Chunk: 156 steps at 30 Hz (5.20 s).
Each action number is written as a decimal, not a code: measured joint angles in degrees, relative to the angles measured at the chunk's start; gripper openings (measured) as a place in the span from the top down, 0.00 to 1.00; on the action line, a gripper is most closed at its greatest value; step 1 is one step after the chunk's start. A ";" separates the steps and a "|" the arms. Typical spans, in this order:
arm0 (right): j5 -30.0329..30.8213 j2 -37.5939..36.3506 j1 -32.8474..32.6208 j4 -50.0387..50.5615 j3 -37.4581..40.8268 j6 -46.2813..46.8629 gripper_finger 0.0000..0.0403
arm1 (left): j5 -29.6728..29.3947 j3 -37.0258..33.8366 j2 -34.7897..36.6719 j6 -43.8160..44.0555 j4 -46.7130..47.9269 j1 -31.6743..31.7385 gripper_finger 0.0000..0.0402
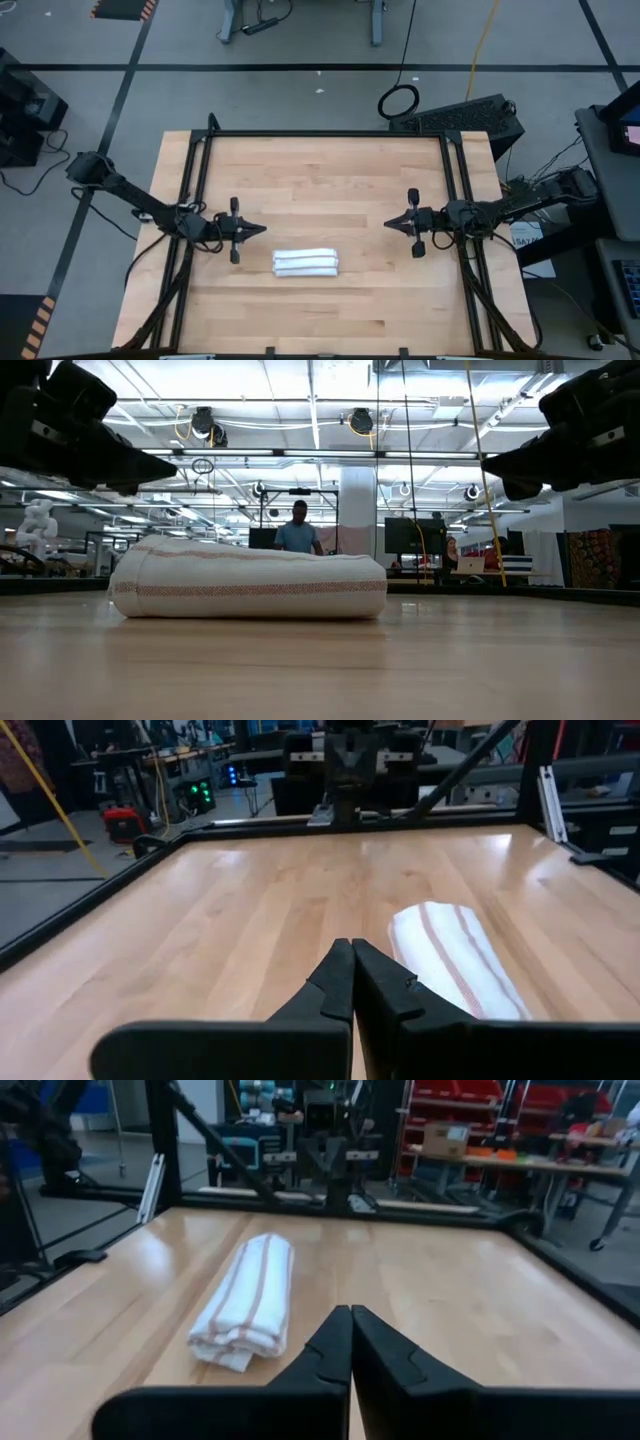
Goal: Roll towel
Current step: Return to Home Position
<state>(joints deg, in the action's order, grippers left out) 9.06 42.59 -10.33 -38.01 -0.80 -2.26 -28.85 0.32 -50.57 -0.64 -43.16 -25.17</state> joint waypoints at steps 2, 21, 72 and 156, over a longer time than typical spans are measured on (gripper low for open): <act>-0.10 -2.38 0.64 1.23 0.00 -1.01 1.00 | -0.01 0.00 3.17 -0.15 3.97 0.00 0.99; -3.40 -16.62 4.01 12.07 -0.02 -4.31 1.00 | 5.62 -0.02 37.39 -5.91 27.91 0.10 1.00; -10.38 -29.09 15.28 26.81 -0.04 0.33 1.00 | 17.28 -0.09 50.05 -1.62 40.73 19.53 1.00; -7.66 -41.72 8.11 36.95 -0.04 1.60 1.00 | 22.41 -0.09 50.34 -5.82 40.97 19.96 0.93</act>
<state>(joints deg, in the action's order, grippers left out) 1.40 0.87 -2.22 -1.06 -0.84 -0.67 -6.44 0.23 -0.23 -6.46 -2.20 -5.21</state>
